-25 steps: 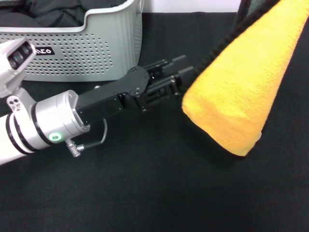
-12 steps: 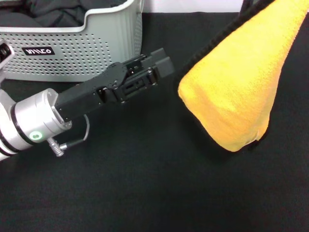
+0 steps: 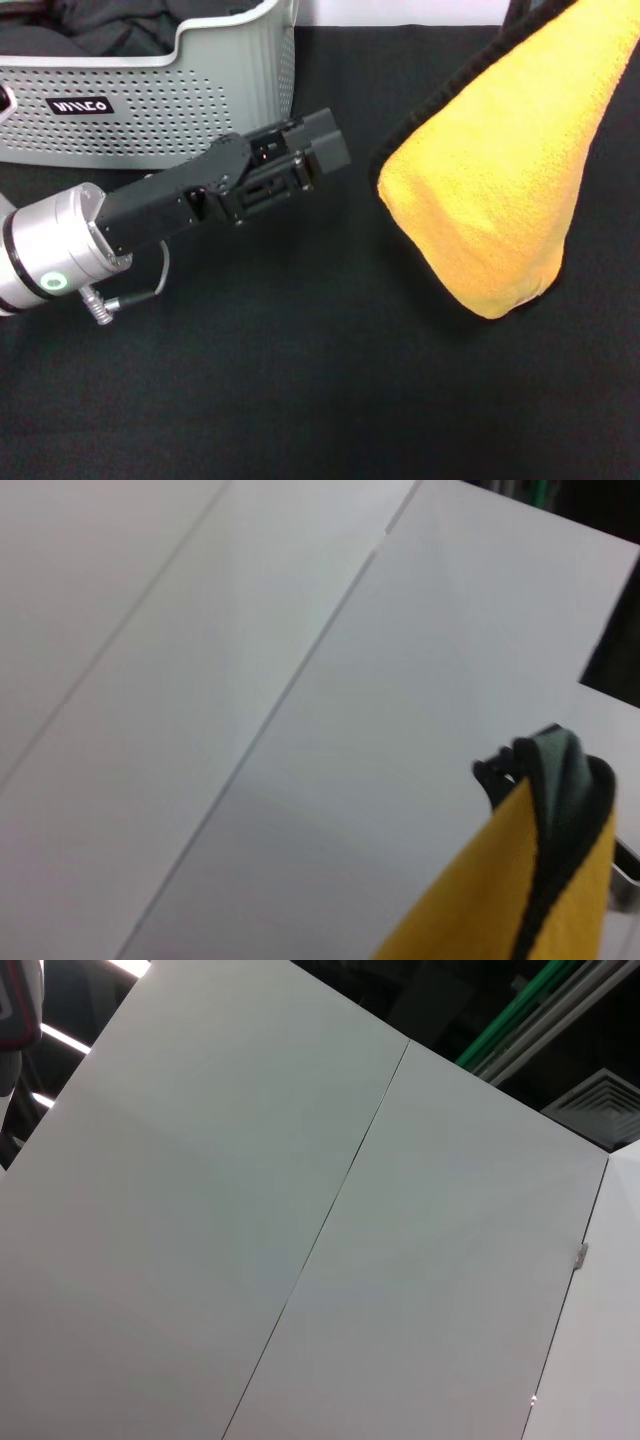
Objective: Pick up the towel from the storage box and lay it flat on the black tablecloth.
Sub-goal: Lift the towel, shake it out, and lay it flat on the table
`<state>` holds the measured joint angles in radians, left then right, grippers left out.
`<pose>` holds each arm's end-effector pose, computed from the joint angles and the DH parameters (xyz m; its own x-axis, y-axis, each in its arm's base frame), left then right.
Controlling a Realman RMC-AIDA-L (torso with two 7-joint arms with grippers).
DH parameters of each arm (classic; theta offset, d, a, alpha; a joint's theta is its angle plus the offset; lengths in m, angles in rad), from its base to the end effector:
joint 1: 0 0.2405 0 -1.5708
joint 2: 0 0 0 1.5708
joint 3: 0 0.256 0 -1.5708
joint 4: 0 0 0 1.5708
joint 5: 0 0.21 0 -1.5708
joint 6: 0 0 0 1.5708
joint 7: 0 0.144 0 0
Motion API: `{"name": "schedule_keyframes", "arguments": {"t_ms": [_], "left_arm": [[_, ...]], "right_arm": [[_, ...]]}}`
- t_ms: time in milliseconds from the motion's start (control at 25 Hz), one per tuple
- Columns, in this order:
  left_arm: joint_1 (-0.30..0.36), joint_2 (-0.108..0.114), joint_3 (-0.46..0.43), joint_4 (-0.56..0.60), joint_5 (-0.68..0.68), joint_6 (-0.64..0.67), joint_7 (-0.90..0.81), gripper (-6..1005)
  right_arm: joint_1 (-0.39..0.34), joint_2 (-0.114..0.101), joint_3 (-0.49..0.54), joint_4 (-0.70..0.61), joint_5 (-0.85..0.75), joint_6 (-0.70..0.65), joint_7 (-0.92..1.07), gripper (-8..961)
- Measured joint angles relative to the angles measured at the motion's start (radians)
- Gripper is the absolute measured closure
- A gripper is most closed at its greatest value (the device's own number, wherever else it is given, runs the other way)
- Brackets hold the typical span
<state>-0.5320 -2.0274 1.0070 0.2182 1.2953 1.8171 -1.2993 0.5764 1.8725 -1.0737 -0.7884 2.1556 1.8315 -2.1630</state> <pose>-0.2272 0.2906 -0.0100 0.3438 0.4115 0.8441 0.4444 -0.8631 0.2398 0.1397 0.3421 0.1275 0.3930 0.5326 -0.7496 0.1697 -0.8432 -0.5102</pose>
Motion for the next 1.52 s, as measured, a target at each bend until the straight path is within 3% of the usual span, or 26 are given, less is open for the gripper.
{"name": "schedule_keyframes", "arguments": {"t_ms": [200, 960, 1520], "left_arm": [[-0.008, 0.000, 0.002, 0.017, 0.040, 0.013, 0.000, 523], [-0.029, -0.057, 0.002, 0.020, 0.095, -0.022, 0.000, 549], [-0.033, -0.060, -0.004, 0.021, 0.096, -0.022, 0.000, 560]], "right_arm": [[0.001, 0.003, 0.000, 0.000, 0.000, 0.000, 0.000, 949], [0.002, 0.009, 0.000, 0.000, 0.000, 0.000, 0.000, 948], [0.000, 0.010, 0.000, 0.000, 0.000, 0.000, 0.000, 949]]}}
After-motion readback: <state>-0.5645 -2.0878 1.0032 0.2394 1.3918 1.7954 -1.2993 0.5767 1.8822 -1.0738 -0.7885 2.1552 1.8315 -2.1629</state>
